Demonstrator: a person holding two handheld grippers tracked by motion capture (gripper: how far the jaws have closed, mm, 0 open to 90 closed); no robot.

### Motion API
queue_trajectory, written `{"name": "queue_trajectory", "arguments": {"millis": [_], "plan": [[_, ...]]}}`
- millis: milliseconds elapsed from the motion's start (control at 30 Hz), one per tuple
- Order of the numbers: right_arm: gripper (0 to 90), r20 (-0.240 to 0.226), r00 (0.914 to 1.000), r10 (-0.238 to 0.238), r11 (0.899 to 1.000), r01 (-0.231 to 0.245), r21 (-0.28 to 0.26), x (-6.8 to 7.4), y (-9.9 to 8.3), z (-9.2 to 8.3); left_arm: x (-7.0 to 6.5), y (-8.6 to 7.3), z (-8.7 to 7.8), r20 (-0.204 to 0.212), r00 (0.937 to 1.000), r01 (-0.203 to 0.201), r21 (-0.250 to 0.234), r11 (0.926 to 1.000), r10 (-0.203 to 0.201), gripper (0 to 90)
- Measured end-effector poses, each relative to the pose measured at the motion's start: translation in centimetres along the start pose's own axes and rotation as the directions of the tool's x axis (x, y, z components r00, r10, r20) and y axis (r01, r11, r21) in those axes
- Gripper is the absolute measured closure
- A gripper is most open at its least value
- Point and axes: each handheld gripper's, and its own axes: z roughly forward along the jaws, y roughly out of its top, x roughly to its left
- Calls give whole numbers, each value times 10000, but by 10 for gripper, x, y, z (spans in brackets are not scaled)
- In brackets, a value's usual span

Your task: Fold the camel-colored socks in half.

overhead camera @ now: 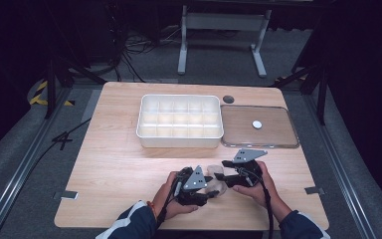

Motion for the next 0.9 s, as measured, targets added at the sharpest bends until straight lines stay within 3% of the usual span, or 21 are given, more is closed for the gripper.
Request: {"name": "queue_trajectory", "arguments": {"millis": [100, 333, 467, 600, 700, 767, 833, 900], "plan": [[427, -37, 10000, 51, 9998, -51, 167, 1, -1, 0, 2, 1, -7, -158, 9999, -23, -17, 10000, 23, 455], [362, -233, 9995, 235, 9967, -216, 783, 0, -8, 6, 8, -3, -31, -680, 9976, -93, 461, 9989, 124, 374], [315, -704, 9959, 562, 9925, -481, 1123, -4, -12, 12, 15, -18, -53, -1011, 9949, 100, 793, 9968, -20, 347], [317, -1327, 9872, 889, 9889, -715, 1304, -8, -15, 17, 22, -41, -70, -1205, 9926, 307, 1486, 9884, -127, 335], [455, -1914, 9779, 836, 9880, -562, 1441, -9, -14, 18, 25, -58, -81, -1451, 9891, 546, 1912, 9800, -268, 322], [499, -2019, 9758, 839, 9872, -537, 1504, -8, -13, 19, 26, -62, -85, -1569, 9870, 674, 2011, 9773, -358, 317], [570, -2483, 9628, 1070, 9845, -676, 1618, -8, -13, 20, 30, -68, -92, -1733, 9830, 939, 1896, 9774, -609, 303], [606, -2649, 9577, 1120, 9837, -691, 1661, -6, -13, 21, 35, -74, -99, -1853, 9775, 1322, 1663, 9772, -1007, 289]]}}
